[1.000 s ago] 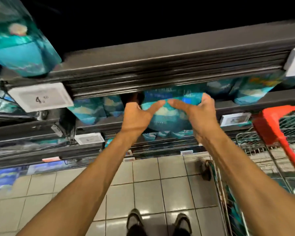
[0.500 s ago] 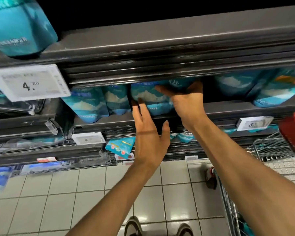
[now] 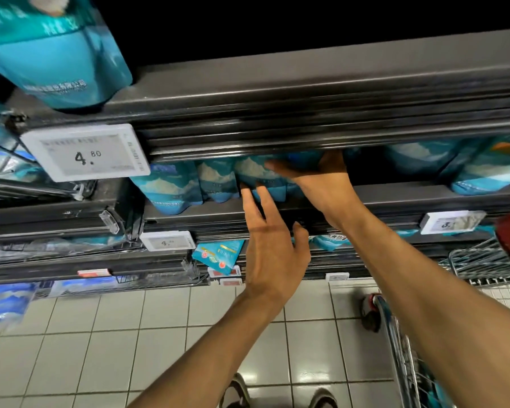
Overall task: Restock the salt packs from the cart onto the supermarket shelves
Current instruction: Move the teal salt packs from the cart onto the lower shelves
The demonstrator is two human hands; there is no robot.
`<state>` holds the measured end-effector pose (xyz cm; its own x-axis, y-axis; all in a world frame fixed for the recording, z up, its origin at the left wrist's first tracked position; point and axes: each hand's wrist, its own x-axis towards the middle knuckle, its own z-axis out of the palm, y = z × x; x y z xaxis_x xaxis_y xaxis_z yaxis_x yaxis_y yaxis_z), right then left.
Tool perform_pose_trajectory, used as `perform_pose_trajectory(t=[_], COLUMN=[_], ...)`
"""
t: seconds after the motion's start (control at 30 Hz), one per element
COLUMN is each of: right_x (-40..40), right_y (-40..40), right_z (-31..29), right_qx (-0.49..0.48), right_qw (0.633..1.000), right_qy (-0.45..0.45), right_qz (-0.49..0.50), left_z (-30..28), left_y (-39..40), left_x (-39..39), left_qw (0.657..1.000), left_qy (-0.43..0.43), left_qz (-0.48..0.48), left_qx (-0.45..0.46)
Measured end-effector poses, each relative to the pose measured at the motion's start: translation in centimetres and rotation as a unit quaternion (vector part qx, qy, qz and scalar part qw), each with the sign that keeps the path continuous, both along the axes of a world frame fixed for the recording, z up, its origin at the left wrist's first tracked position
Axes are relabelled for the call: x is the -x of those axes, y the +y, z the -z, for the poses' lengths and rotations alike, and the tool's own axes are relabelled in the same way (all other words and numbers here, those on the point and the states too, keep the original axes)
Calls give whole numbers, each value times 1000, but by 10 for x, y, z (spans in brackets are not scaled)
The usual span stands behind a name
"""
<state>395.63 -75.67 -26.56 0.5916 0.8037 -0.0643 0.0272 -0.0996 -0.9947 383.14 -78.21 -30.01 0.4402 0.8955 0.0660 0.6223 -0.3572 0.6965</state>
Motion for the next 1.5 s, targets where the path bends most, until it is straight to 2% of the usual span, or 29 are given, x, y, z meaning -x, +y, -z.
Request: perform_pose_trajectory(t=[0.2, 0.3, 0.37, 0.53, 0.67, 0.83, 1.0, 1.17, 1.5], right_x=[-10, -16, -15, -1, 0, -4, -12, -20, -32], right_y=[-7, -9, -10, 7, 11, 2, 5, -1, -15], right_z=[-5, -3, -3, 5, 13, 13, 9, 3, 11], right_qx=[58, 85, 86, 56, 81, 95, 87, 73, 62], right_qw=[998, 996, 996, 997, 990, 987, 993, 995, 995], right_qy=[-39, -15, -6, -50, -88, -119, -78, -22, -18], right_qz=[0, -5, -7, 29, 73, 45, 12, -60, -70], left_z=[-6, -10, -10, -7, -9, -16, -22, -23, -24], left_y=[-2, 0, 1, -1, 3, 12, 21, 19, 18], left_x=[-2, -4, -5, -7, -9, -17, -15, -12, -10], left_qw=[1000, 999, 999, 998, 997, 993, 986, 986, 984], left_qy=[9, 24, 29, 40, 57, 65, 69, 79, 77], left_qz=[4, 3, 5, 10, 27, 38, -4, 6, 1], left_qx=[15, 22, 30, 46, 55, 96, 149, 149, 158])
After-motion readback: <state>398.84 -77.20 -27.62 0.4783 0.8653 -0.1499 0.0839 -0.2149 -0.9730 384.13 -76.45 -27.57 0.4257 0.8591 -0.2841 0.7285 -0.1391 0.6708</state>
